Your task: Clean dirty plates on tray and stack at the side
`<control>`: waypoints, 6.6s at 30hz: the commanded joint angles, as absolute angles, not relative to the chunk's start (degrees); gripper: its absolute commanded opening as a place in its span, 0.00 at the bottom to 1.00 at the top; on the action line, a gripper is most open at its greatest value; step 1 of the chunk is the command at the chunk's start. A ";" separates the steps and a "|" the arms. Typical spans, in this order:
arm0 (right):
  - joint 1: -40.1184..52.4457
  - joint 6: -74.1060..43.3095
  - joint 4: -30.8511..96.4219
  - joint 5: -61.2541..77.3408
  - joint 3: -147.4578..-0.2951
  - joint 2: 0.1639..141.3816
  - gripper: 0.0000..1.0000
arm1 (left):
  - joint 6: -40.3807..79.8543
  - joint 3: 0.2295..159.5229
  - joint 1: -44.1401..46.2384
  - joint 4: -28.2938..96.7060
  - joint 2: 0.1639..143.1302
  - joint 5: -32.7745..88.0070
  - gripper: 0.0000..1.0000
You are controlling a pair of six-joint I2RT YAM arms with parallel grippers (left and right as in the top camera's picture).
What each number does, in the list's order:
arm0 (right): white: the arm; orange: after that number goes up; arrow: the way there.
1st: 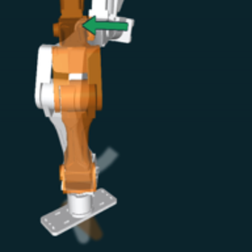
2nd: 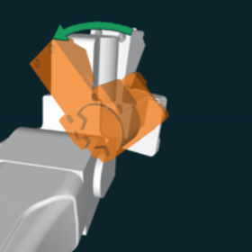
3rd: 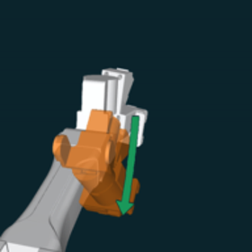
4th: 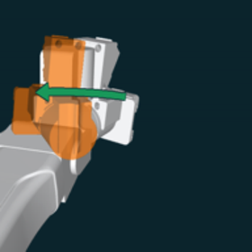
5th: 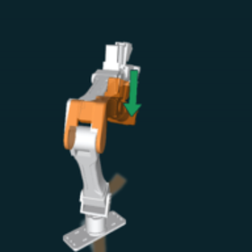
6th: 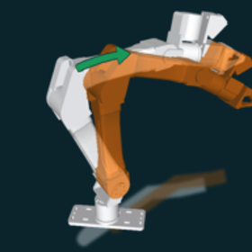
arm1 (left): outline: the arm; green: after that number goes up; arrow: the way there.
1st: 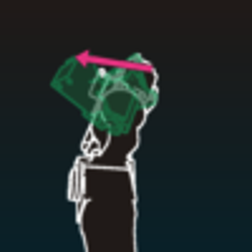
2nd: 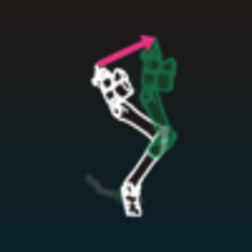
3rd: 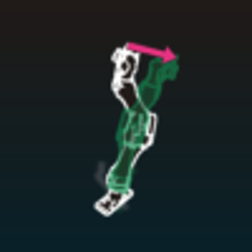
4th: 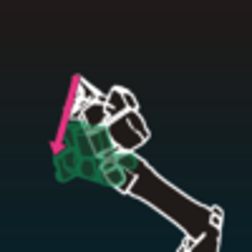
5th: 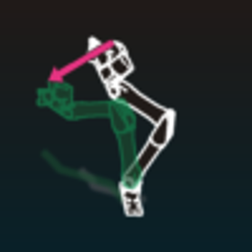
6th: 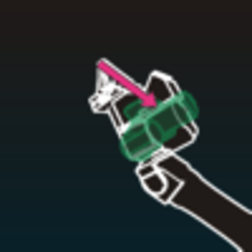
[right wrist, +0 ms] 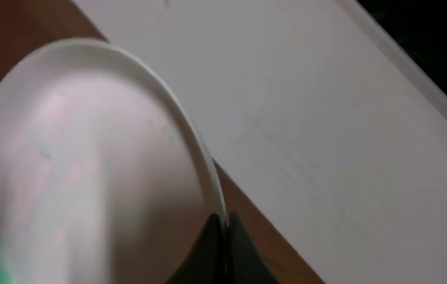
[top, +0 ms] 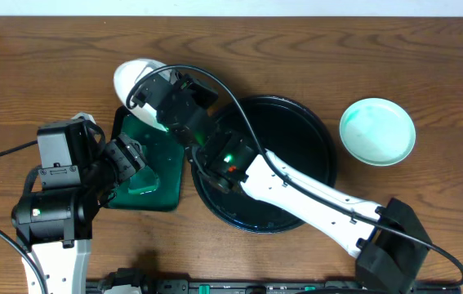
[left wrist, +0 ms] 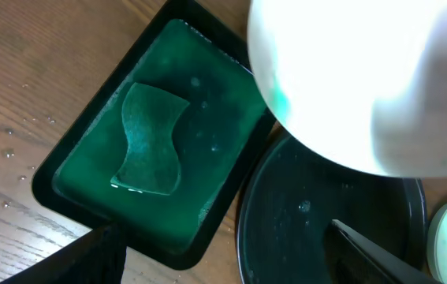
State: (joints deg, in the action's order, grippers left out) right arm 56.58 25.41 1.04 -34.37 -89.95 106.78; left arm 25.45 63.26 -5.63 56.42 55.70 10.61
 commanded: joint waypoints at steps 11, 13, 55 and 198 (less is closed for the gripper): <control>56.21 23.11 1.58 -38.33 -90.59 106.76 0.01 | 25.10 64.73 -5.87 56.53 55.35 10.96 0.80; 56.21 24.43 3.81 -32.40 -90.59 106.76 0.01 | 25.10 64.73 -5.87 56.53 55.35 10.96 0.80; -24.49 -19.59 50.96 13.58 -77.30 104.64 0.01 | 25.10 64.73 -5.87 56.53 55.35 10.96 0.80; 6.63 -0.62 3.20 12.27 -0.32 0.54 0.99 | 4.93 13.34 -5.69 5.85 0.43 12.43 0.80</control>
State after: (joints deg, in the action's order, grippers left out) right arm 6.87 0.38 2.96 12.73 -0.40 0.73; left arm 6.55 15.14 -5.61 7.18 0.95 12.10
